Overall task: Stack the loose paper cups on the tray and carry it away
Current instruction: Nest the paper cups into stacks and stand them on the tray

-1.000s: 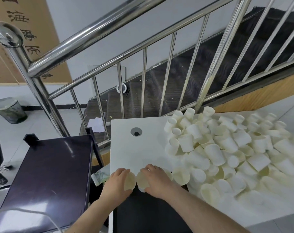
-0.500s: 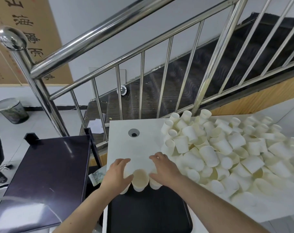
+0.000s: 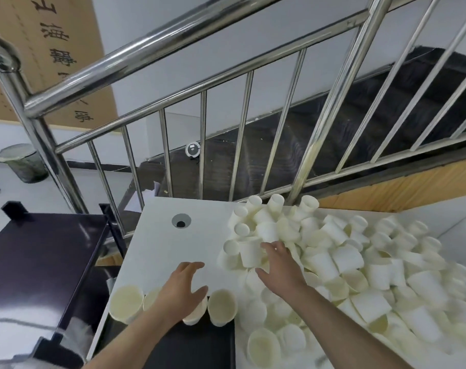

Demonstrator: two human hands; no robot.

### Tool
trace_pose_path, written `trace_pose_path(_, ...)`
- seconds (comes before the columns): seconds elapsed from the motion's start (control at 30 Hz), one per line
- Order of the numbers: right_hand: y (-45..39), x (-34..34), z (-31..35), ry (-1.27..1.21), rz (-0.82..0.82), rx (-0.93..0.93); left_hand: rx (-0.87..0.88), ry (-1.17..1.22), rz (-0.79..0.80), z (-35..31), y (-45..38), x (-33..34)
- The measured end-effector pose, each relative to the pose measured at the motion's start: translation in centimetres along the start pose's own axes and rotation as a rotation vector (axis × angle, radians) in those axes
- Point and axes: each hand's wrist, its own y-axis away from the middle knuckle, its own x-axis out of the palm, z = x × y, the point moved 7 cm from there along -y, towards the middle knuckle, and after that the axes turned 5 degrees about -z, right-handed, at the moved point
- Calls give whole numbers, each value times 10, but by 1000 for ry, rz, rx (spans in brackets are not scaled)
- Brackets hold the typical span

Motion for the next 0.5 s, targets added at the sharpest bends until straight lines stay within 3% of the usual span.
trace_pose_path(0.5, -75, 0, -51, 155, 125, -39, -206, 140, 70, -51, -89, 57)
